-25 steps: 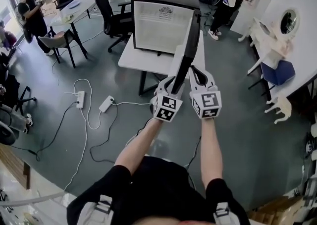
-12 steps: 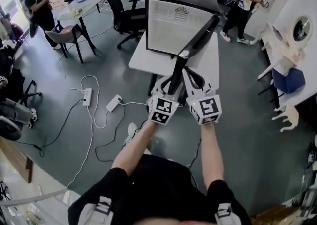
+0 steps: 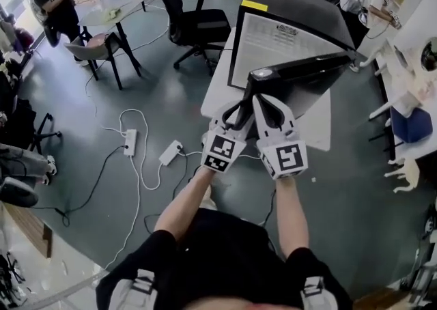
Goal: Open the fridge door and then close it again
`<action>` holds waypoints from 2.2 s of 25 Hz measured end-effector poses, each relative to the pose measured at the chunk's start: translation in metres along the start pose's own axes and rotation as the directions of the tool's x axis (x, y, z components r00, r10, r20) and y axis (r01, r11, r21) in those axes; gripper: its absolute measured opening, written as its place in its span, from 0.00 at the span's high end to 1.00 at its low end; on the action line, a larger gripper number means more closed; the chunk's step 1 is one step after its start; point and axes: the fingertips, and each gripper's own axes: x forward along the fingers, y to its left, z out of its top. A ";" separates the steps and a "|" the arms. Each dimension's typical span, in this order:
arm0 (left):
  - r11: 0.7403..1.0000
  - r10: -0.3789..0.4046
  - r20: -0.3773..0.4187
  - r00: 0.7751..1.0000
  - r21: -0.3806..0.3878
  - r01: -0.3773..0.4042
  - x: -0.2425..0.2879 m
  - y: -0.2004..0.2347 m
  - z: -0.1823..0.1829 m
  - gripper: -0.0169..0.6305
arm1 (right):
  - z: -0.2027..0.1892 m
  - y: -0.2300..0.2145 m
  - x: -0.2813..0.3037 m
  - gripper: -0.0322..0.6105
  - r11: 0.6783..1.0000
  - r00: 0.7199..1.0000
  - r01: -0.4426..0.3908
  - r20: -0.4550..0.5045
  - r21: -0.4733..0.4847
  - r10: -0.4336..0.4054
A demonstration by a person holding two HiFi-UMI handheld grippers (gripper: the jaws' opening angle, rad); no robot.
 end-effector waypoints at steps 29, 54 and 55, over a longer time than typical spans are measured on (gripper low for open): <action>0.979 -0.156 0.039 0.987 -0.128 0.159 0.166 0.191 -0.010 0.76 | -0.052 -0.106 0.231 0.96 0.971 0.970 0.241 -0.025 0.001 -0.241; 0.986 0.042 0.090 0.995 -0.167 -0.027 0.149 0.136 0.020 0.97 | -0.128 -0.174 0.078 0.96 0.882 0.895 0.439 -0.173 0.171 -0.411; 0.986 0.044 0.089 0.995 -0.166 -0.029 0.149 0.135 0.020 0.97 | -0.127 -0.173 0.079 0.96 0.886 0.898 0.432 -0.174 0.170 -0.405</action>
